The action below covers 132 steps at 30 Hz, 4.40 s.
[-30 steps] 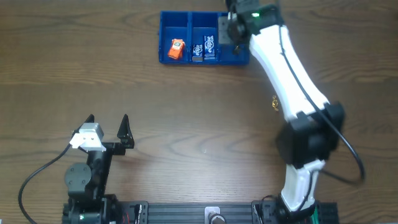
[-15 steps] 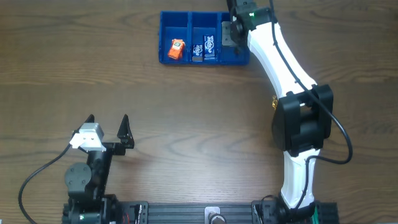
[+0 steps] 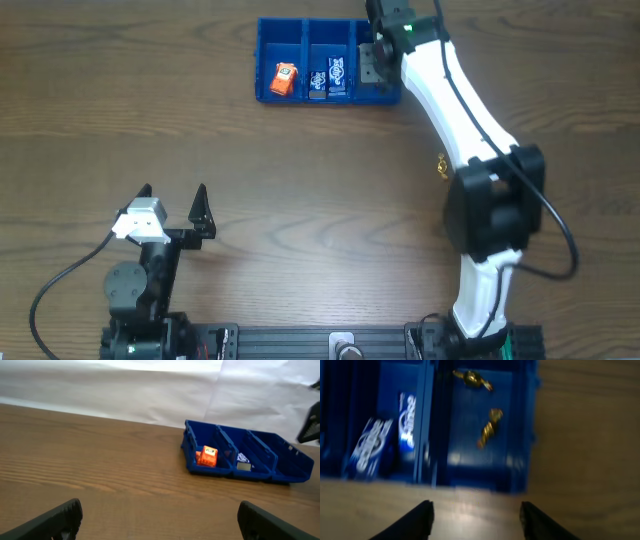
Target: Sort Candies Into Trays
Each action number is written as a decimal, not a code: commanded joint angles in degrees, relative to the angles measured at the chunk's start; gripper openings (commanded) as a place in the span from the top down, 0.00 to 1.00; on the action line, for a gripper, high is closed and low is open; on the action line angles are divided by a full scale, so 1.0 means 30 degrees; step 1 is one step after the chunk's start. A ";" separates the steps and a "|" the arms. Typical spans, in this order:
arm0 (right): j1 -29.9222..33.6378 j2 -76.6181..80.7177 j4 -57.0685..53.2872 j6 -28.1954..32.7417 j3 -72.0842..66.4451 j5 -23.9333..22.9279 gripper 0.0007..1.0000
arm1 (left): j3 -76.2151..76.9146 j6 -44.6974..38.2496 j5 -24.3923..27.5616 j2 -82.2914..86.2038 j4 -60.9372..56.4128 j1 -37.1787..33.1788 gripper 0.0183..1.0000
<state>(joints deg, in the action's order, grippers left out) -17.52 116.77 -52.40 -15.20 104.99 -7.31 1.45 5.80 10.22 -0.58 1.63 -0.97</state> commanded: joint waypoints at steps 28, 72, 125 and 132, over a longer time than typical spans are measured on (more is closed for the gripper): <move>0.5151 -0.5996 0.4517 0.1690 -1.5446 0.1188 0.39 | -0.0393 0.0066 0.0408 0.0117 0.0597 -0.0029 0.00; 0.5559 -0.3963 0.5748 0.1603 -1.5446 0.2033 0.53 | -0.0393 0.0066 0.0415 0.0117 0.0597 -0.0029 0.00; -0.0153 0.2696 0.1457 -0.1020 0.3279 -0.0670 0.89 | -0.0393 0.0066 0.0415 0.0117 0.0597 -0.0029 0.00; 0.0313 0.2703 0.1588 -0.1027 0.3279 -0.0758 0.86 | -0.0393 0.0066 0.0408 0.0117 0.0597 -0.0029 0.00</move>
<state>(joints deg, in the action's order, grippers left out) -17.93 125.64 -47.51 -17.43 113.51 -8.25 1.45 5.80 10.22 -0.58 1.63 -0.97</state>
